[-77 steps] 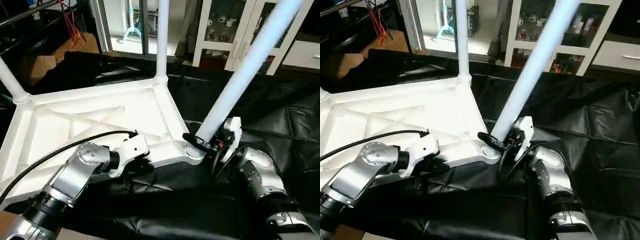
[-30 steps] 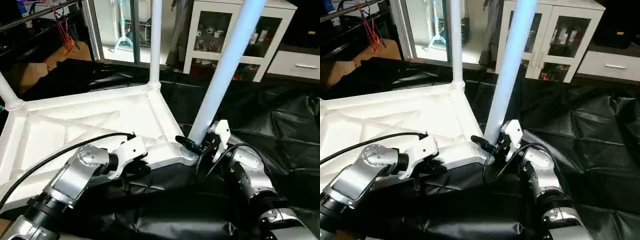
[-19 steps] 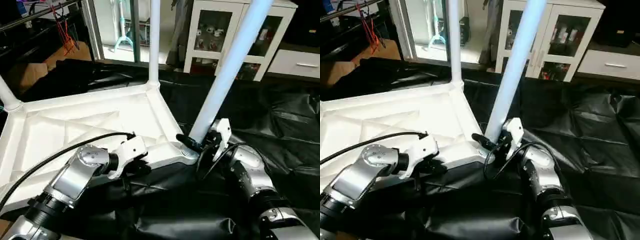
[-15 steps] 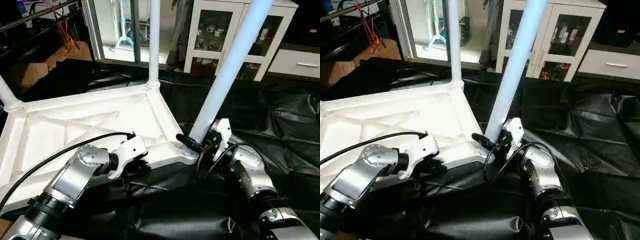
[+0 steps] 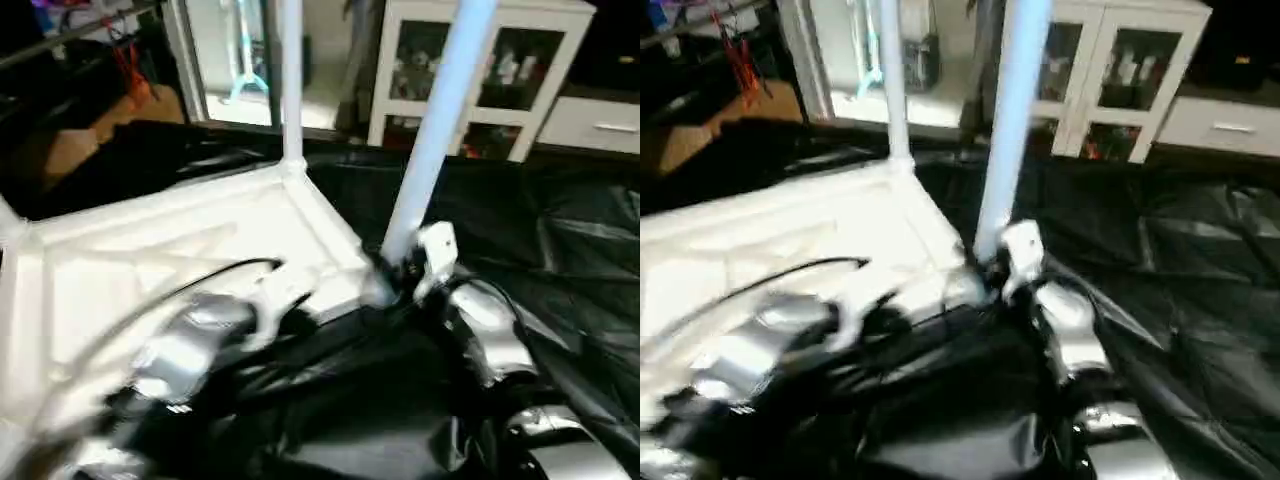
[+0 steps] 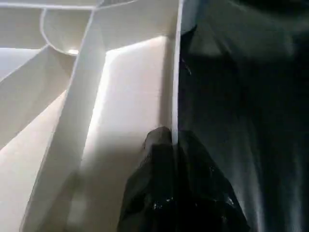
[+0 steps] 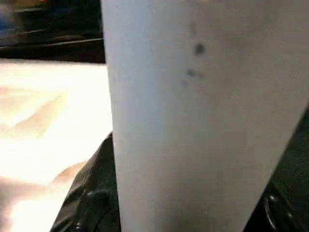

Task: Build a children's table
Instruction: Insert table leg to table base

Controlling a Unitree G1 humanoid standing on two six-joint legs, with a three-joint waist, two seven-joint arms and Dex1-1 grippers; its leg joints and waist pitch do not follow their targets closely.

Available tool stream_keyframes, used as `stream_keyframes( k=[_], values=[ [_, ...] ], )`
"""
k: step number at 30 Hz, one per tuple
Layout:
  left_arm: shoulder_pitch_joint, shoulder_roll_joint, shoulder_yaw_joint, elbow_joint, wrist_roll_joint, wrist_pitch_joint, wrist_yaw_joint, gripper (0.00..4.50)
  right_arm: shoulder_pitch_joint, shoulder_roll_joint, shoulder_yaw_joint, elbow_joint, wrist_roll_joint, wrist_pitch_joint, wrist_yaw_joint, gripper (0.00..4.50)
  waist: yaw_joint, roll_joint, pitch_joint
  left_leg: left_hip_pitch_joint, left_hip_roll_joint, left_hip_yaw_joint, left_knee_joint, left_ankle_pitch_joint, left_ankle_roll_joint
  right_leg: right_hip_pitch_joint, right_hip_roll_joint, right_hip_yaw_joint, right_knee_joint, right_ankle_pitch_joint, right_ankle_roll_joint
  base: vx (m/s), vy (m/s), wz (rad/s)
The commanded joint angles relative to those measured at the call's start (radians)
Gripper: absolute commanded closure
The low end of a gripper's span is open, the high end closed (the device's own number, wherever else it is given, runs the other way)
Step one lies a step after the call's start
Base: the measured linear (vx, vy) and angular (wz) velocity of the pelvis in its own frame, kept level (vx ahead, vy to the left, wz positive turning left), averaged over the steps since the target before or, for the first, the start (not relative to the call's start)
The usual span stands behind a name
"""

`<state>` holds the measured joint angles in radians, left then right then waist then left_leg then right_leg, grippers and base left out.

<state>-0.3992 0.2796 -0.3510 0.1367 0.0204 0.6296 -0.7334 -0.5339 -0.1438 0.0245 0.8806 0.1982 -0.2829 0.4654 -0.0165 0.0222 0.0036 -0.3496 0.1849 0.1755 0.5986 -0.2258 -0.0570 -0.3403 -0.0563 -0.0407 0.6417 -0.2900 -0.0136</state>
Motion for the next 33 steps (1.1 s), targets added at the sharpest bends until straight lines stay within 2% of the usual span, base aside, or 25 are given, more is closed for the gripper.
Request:
stream_keyframes(
  k=[1, 2, 3, 4, 5, 7, 10, 11, 12, 13, 14, 17, 22, 25, 26, 30, 33],
  values=[
    [0.013, -0.010, 0.070, 0.040, 0.002, 0.035, 0.094, 4.50, 0.078, -0.041, -0.078, 0.174, -0.027, 0.136, -0.172, 2.56, 0.001, -0.004, -0.008, 0.000, 0.051, -0.019, -0.083, -0.196, 0.021, 0.009, -0.084, 0.054, -0.105, -0.088, -0.237, 0.000, 0.000, 0.00],
    [-0.009, -0.125, 0.122, 0.066, -0.006, 0.053, 0.226, 4.50, 0.081, 0.005, -0.116, 0.188, 0.000, 0.146, -0.298, 2.56, 0.002, -0.003, -0.007, -0.002, 0.052, -0.019, -0.084, -0.186, 0.024, 0.007, -0.081, 0.053, -0.106, -0.072, -0.229, 0.000, 0.000, 0.00],
    [-0.018, -0.167, 0.140, 0.074, -0.012, 0.053, 0.269, 4.50, 0.082, 0.022, -0.124, 0.191, 0.006, 0.149, -0.337, 2.56, 0.004, -0.005, -0.002, 0.004, 0.054, -0.017, -0.088, -0.209, 0.020, 0.002, -0.082, 0.052, -0.112, -0.096, -0.224, 0.000, 0.000, 0.00],
    [-0.027, -0.201, 0.153, 0.081, -0.016, 0.051, 0.303, 4.50, 0.084, 0.038, -0.128, 0.192, 0.009, 0.150, -0.366, 2.56, 0.004, -0.005, -0.002, 0.004, 0.054, -0.017, -0.088, -0.209, 0.020, 0.002, -0.082, 0.052, -0.112, -0.096, -0.224, 0.000, 0.000, 0.00],
    [-0.048, -0.266, 0.177, 0.095, -0.025, 0.042, 0.369, 4.50, 0.089, 0.075, -0.133, 0.185, 0.006, 0.158, -0.422, 2.56, 0.010, -0.008, -0.003, 0.011, 0.050, -0.018, -0.089, -0.239, 0.017, 0.001, -0.081, 0.052, -0.119, -0.145, -0.201, 0.000, 0.000, 0.00],
    [-0.067, -0.309, 0.183, 0.112, -0.031, 0.027, 0.404, 4.50, 0.091, 0.102, -0.129, 0.180, -0.001, 0.161, -0.460, 2.56, 0.016, -0.006, -0.006, 0.008, 0.049, -0.020, -0.091, -0.214, 0.028, 0.004, -0.083, 0.054, -0.119, -0.114, -0.185, 0.000, 0.000, 0.00],
    [-0.081, -0.333, 0.179, 0.122, -0.031, 0.023, 0.423, 4.50, 0.087, 0.117, -0.113, 0.180, -0.011, 0.156, -0.480, 2.56, 0.021, -0.005, -0.014, -0.001, 0.050, -0.023, -0.088, -0.123, 0.057, 0.016, -0.083, 0.048, -0.109, 0.025, -0.171, 0.000, 0.000, 0.00],
    [-0.084, -0.336, 0.172, 0.122, -0.030, 0.026, 0.417, 4.50, 0.084, 0.121, -0.106, 0.179, -0.016, 0.155, -0.480, 2.56, 0.022, -0.002, -0.014, -0.002, 0.049, -0.024, -0.087, -0.109, 0.064, 0.016, -0.083, 0.047, -0.107, 0.053, -0.172, 0.000, 0.000, 0.00],
    [-0.084, -0.335, 0.155, 0.118, -0.026, 0.034, 0.400, 4.50, 0.079, 0.125, -0.096, 0.178, -0.022, 0.147, -0.467, 2.56, 0.021, -0.004, -0.014, -0.006, 0.049, -0.023, -0.086, -0.093, 0.075, 0.018, -0.084, 0.046, -0.106, 0.084, -0.173, 0.000, 0.000, 0.00],
    [-0.078, -0.328, 0.148, 0.110, -0.026, 0.042, 0.388, 4.50, 0.076, 0.124, -0.093, 0.176, -0.024, 0.142, -0.457, 2.56, 0.022, 0.003, -0.013, -0.006, 0.048, -0.024, -0.087, -0.099, 0.081, 0.018, -0.086, 0.045, -0.107, 0.086, -0.175, 0.000, 0.000, 0.00],
    [-0.078, -0.328, 0.148, 0.110, -0.026, 0.042, 0.388, 4.50, 0.076, 0.124, -0.093, 0.176, -0.024, 0.142, -0.457, 2.56, 0.020, -0.002, -0.011, -0.007, 0.049, -0.023, -0.087, -0.115, 0.083, 0.018, -0.087, 0.045, -0.111, 0.064, -0.175, 0.000, 0.000, 0.00],
    [-0.044, -0.292, 0.125, 0.086, -0.013, 0.039, 0.335, 4.50, 0.062, 0.118, -0.110, 0.155, -0.021, 0.119, -0.392, 2.56, 0.016, 0.000, -0.010, -0.008, 0.049, -0.024, -0.091, -0.152, 0.074, 0.017, -0.086, 0.045, -0.116, -0.009, -0.170, 0.000, 0.000, 0.00],
    [-0.018, -0.225, 0.099, 0.061, -0.033, 0.011, 0.259, 4.50, 0.060, 0.098, -0.114, 0.144, -0.008, 0.136, -0.330, 2.56, 0.013, 0.001, -0.013, -0.011, 0.049, -0.023, -0.086, -0.092, 0.097, 0.020, -0.086, 0.045, -0.110, 0.067, -0.184, 0.000, 0.000, 0.00],
    [0.001, -0.180, 0.080, 0.038, -0.043, 0.006, 0.195, 4.50, 0.060, 0.083, -0.099, 0.141, -0.007, 0.147, -0.254, 2.56, 0.009, 0.001, -0.013, -0.015, 0.047, -0.022, -0.085, -0.088, 0.110, 0.023, -0.087, 0.044, -0.110, 0.069, -0.197, 0.000, 0.000, 0.00],
    [0.017, -0.139, 0.068, 0.019, -0.050, -0.006, 0.146, 4.50, 0.056, 0.066, -0.075, 0.138, -0.024, 0.144, -0.168, 2.56, 0.004, 0.000, -0.011, -0.014, 0.048, -0.022, -0.087, -0.093, 0.111, 0.023, -0.085, 0.044, -0.112, 0.060, -0.201, 0.000, 0.000, 0.00],
    [0.041, -0.065, 0.032, -0.019, -0.059, -0.037, 0.045, 4.50, 0.055, 0.029, -0.018, 0.106, -0.051, 0.121, 0.002, 2.56, -0.008, 0.005, -0.011, -0.015, 0.051, -0.024, -0.087, -0.093, 0.116, 0.024, -0.084, 0.044, -0.110, 0.056, -0.216, 0.000, 0.000, 0.00],
    [0.061, 0.010, -0.011, -0.052, -0.063, -0.092, -0.057, 4.50, 0.070, -0.015, 0.040, 0.054, -0.057, 0.112, 0.194, 2.56, -0.009, 0.005, -0.015, -0.014, 0.052, -0.024, -0.082, -0.059, 0.140, 0.027, -0.082, 0.044, -0.102, 0.145, -0.229, 0.000, 0.000, 0.00]
  ],
)
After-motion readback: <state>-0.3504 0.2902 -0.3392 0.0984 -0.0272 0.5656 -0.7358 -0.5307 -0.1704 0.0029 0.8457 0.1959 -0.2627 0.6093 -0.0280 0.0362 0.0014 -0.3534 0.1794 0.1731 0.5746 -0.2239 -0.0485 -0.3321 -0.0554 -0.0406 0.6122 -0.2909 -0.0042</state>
